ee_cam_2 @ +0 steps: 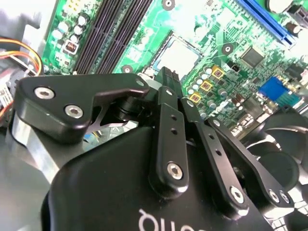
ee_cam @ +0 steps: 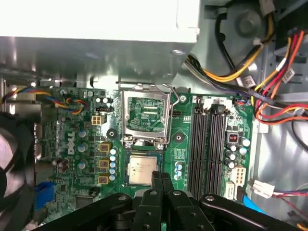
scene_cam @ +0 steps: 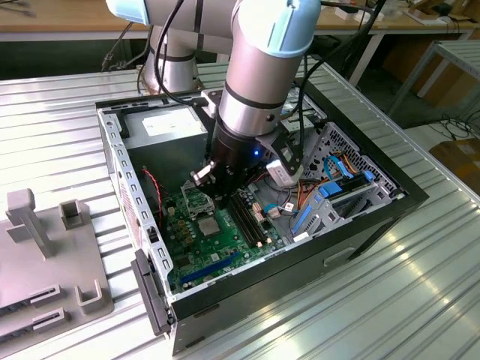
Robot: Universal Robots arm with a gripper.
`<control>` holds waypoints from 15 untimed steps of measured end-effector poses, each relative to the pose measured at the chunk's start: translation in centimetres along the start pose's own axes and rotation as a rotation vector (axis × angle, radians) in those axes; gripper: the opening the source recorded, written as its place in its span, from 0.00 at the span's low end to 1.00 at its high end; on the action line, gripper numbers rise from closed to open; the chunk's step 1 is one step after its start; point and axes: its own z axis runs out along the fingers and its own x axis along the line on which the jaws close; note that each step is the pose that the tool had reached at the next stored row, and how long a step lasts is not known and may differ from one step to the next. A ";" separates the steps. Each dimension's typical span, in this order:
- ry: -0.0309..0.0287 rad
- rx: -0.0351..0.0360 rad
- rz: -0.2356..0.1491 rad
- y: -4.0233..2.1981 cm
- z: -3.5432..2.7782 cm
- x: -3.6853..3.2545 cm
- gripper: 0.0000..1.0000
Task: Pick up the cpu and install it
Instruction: 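Close the cpu cover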
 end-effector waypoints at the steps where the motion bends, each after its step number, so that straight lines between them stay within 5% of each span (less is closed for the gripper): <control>1: -0.0003 0.0004 -0.011 0.01 0.01 -0.05 0.11; 15: -0.0011 0.0019 -0.040 0.02 0.05 -0.55 0.11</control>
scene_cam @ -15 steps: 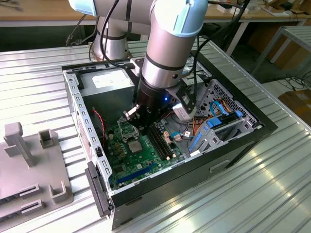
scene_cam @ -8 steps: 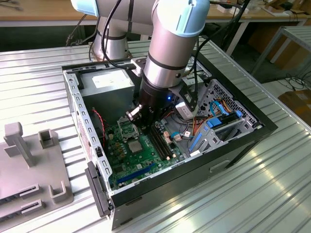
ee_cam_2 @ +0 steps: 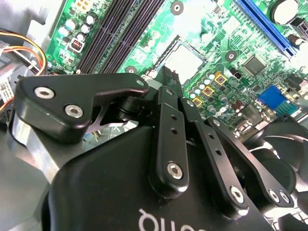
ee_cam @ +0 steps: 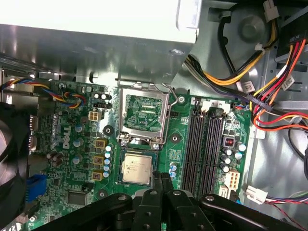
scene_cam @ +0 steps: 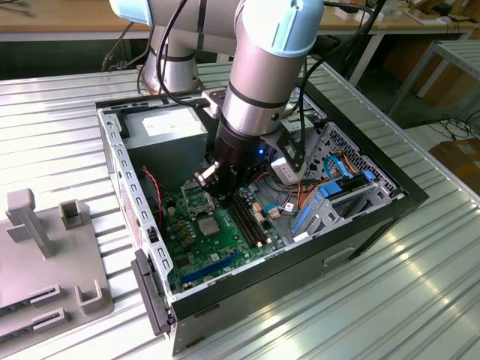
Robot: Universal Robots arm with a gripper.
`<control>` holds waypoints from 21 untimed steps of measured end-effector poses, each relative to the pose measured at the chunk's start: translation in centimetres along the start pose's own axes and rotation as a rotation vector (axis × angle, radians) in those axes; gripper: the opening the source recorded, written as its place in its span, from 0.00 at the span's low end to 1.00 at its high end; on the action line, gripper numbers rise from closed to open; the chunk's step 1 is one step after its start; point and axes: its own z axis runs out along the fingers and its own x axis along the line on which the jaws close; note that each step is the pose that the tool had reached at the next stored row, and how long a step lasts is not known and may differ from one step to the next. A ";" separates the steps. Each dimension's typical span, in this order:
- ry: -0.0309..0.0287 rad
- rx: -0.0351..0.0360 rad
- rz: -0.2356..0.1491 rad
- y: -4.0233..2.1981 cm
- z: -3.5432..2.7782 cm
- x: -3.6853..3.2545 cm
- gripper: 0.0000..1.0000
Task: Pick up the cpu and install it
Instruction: 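Close the cpu cover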
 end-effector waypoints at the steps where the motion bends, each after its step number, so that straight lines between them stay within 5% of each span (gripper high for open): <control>1: 0.0000 0.0000 0.000 0.00 0.00 0.00 0.11; 7: -0.0002 0.0003 -0.006 0.21 0.00 -0.06 0.11; 13: -0.0009 -0.0011 -0.028 0.81 0.01 -0.84 0.11; 21: -0.0014 -0.0008 -0.041 2.38 0.18 -1.67 0.11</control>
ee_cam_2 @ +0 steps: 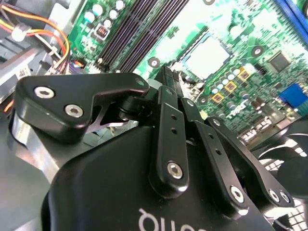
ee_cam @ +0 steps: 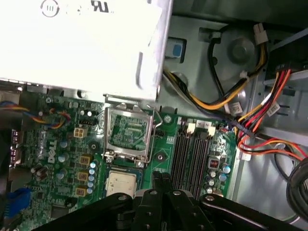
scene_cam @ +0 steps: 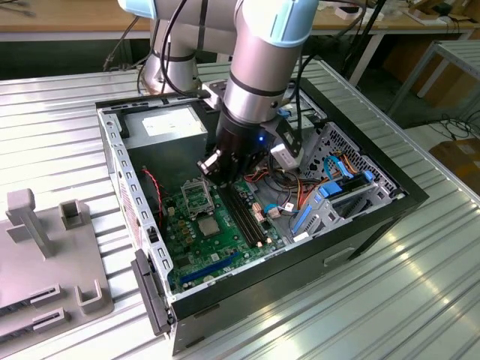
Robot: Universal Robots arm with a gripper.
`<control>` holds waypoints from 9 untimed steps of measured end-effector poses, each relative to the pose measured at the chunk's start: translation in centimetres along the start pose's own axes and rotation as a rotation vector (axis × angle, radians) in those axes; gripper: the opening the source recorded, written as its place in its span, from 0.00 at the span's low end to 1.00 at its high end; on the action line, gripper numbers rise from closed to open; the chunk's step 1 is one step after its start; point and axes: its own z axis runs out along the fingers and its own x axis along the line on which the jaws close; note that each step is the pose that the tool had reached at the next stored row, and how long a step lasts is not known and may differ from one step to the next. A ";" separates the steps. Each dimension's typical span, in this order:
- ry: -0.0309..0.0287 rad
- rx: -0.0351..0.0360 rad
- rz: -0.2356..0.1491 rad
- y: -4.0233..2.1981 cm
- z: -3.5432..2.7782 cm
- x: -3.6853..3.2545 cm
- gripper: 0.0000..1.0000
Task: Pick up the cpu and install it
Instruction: 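Close the cpu cover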
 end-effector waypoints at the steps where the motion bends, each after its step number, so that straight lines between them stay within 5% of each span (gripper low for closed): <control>1: 0.0000 -0.0001 -0.001 0.09 0.00 -0.01 0.11; 5: -0.0004 -0.0002 -0.013 0.27 0.02 -0.06 0.11; 9: -0.0019 0.0028 -0.078 0.27 0.01 -0.05 0.11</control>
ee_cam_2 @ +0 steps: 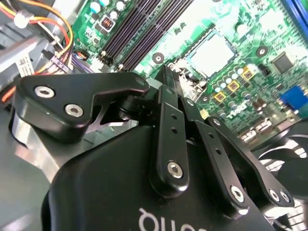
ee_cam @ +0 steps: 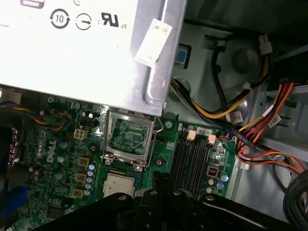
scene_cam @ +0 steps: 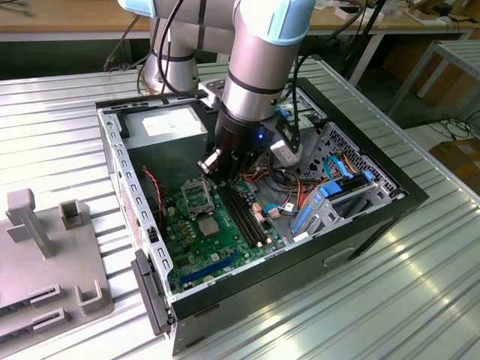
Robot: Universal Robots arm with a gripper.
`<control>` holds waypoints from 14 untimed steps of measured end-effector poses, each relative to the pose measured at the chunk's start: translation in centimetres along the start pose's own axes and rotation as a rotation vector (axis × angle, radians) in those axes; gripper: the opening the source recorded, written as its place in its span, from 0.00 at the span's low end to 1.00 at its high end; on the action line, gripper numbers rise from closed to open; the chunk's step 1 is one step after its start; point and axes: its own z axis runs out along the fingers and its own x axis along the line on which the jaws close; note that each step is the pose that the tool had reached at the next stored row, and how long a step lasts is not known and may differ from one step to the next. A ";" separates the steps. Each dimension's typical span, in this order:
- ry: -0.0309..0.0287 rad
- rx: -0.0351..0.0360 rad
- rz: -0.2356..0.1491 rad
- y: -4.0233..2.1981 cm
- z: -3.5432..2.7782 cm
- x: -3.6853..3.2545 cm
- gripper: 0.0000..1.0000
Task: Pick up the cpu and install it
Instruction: 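Close the cpu cover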
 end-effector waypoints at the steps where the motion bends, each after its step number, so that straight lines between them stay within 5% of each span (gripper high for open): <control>1: -0.0005 0.0009 -0.021 0.00 0.00 0.00 0.11; 14: -0.0059 0.0127 -0.269 0.00 0.12 -0.01 0.11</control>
